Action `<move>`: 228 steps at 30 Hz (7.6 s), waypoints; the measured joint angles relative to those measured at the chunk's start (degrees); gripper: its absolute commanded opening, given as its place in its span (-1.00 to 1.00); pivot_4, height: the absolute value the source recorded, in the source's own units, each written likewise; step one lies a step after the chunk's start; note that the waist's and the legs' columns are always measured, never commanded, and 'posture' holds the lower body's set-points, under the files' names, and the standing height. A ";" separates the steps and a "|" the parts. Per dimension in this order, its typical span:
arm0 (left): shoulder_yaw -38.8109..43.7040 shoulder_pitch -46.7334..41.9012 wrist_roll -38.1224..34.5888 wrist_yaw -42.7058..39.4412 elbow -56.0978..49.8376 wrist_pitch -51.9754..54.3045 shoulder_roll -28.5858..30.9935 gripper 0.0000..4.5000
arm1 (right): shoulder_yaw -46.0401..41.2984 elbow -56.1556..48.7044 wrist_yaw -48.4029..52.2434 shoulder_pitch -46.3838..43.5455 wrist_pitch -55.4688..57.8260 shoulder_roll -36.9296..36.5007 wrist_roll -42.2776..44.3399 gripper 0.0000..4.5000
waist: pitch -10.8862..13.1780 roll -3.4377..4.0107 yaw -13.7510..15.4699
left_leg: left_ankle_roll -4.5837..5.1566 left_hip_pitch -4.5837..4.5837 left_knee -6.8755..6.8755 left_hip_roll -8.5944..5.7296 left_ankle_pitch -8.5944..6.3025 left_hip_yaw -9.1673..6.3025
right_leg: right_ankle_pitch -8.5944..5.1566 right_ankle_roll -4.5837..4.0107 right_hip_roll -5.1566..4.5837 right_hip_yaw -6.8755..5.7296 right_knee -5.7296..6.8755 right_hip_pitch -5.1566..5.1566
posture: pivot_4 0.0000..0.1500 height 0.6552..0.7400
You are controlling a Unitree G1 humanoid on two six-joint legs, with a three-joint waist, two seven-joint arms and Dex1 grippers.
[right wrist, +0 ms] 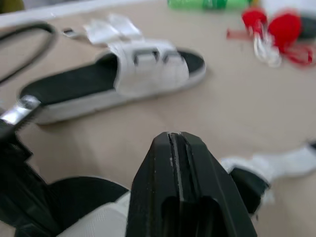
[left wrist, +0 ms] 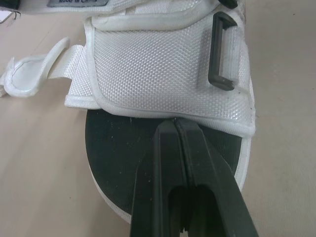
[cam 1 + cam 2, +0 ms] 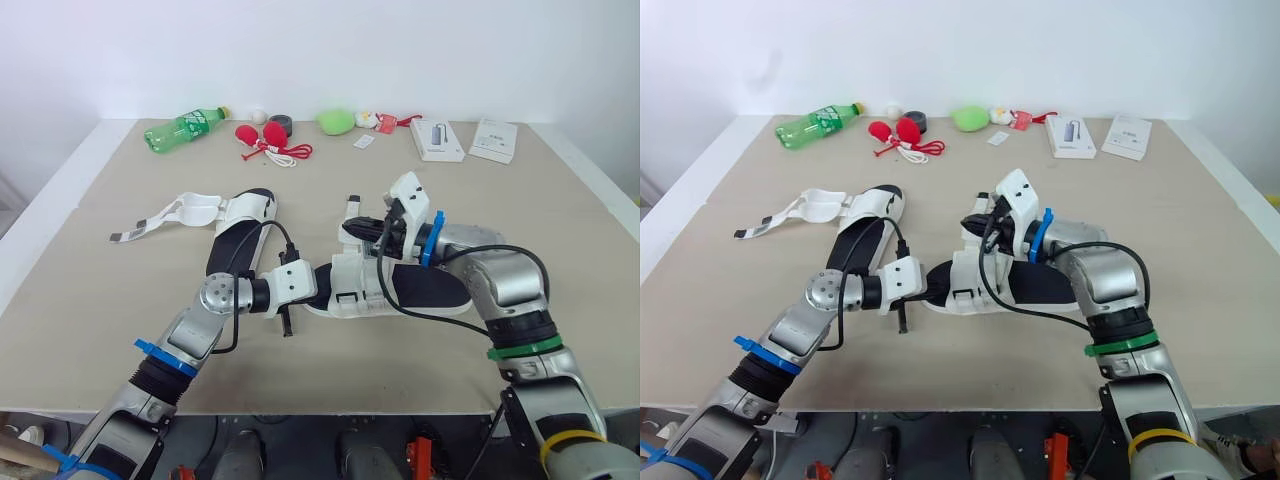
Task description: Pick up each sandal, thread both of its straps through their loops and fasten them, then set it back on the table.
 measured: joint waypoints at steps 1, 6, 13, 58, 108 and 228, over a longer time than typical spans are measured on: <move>0.00 0.07 -0.01 -0.01 -0.12 0.01 0.03 -1.00 | 0.40 1.17 -0.24 -0.71 0.85 -0.06 -0.79 -0.91 | 0.00 0.00 0.00 | 0.00 -0.01 0.00 0.00 0.00 0.00 | 0.00 0.00 0.00 0.00 0.00 0.00 | 1.00 1.00; 0.45 1.01 -0.61 -1.76 -2.01 -0.20 1.37 -1.00 | 2.36 2.24 1.62 -1.40 4.60 -2.42 -3.20 -0.91 | 0.00 0.00 -0.11 | 0.01 -0.16 -0.08 0.01 -0.09 0.00 | -0.13 -0.02 0.02 0.00 0.00 -0.18 | 1.00 1.00; 0.91 1.86 -2.99 -5.96 -3.88 -0.10 2.80 -1.00 | 3.39 -2.52 3.22 -0.29 9.80 -5.31 -3.34 -0.91 | -0.04 0.06 -0.10 | 0.24 -0.17 -0.08 0.03 -0.63 -0.05 | -0.34 -0.05 0.07 -0.02 0.02 -0.13 | 1.00 1.00; 0.92 3.34 -4.47 -10.24 -5.61 -0.61 3.69 -1.00 | -19.21 32.50 -5.93 -15.90 25.78 10.44 9.23 0.98 | -0.15 0.28 -0.30 | 0.55 -0.15 0.13 0.01 -1.25 -0.15 | -0.75 -0.31 0.07 -0.17 0.20 0.01 | 1.00 1.00; 0.43 3.62 -2.89 -9.12 -5.29 -1.72 2.95 -1.00 | 9.37 26.49 -2.51 -9.16 -114.18 -7.72 -46.74 -0.96 | -0.13 0.54 0.04 | 0.45 0.26 0.15 -0.07 -1.22 -0.19 | -0.81 -0.39 -0.03 -0.21 0.21 0.46 | 1.00 1.00; -0.58 3.79 -2.75 -9.17 -5.48 -1.73 2.70 -1.00 | -0.51 -18.99 1.62 0.70 50.29 -13.89 32.63 -0.99 | -0.47 0.60 0.65 | 0.62 0.26 0.25 -0.10 -1.53 -0.71 | -1.51 -0.05 -0.04 -0.69 0.16 0.80 | 1.00 1.00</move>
